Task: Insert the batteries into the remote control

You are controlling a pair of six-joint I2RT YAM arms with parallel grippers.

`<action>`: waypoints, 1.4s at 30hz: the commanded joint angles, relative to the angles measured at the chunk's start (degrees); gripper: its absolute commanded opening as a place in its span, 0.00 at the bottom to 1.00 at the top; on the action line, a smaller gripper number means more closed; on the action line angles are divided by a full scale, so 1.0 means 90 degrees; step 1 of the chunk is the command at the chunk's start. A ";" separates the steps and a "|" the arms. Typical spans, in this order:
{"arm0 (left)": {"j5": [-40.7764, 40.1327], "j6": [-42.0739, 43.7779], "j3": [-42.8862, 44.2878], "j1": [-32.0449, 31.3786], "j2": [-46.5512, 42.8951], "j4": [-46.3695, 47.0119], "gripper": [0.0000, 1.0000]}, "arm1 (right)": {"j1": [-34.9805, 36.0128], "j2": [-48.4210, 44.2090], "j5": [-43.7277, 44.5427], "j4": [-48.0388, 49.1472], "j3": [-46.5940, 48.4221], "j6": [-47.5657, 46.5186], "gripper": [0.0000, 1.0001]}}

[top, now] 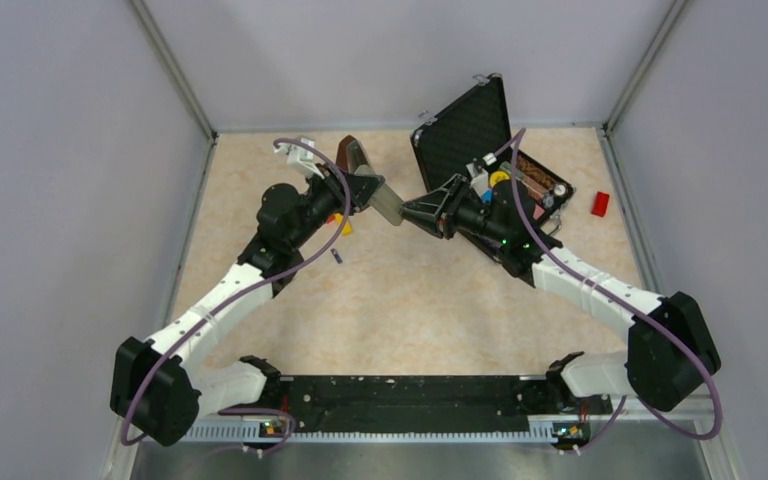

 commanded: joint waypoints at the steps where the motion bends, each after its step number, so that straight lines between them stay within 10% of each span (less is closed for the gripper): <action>1: 0.0173 -0.0068 -0.0076 -0.0080 -0.0148 0.0825 0.00 | 0.0101 0.0076 0.0010 0.0275 0.0018 0.0076 0.33; 42: 0.0471 0.1417 -0.0358 -0.0387 -0.0299 0.1367 0.00 | 0.0111 -0.0236 0.0462 -0.0678 0.0486 -0.0117 0.38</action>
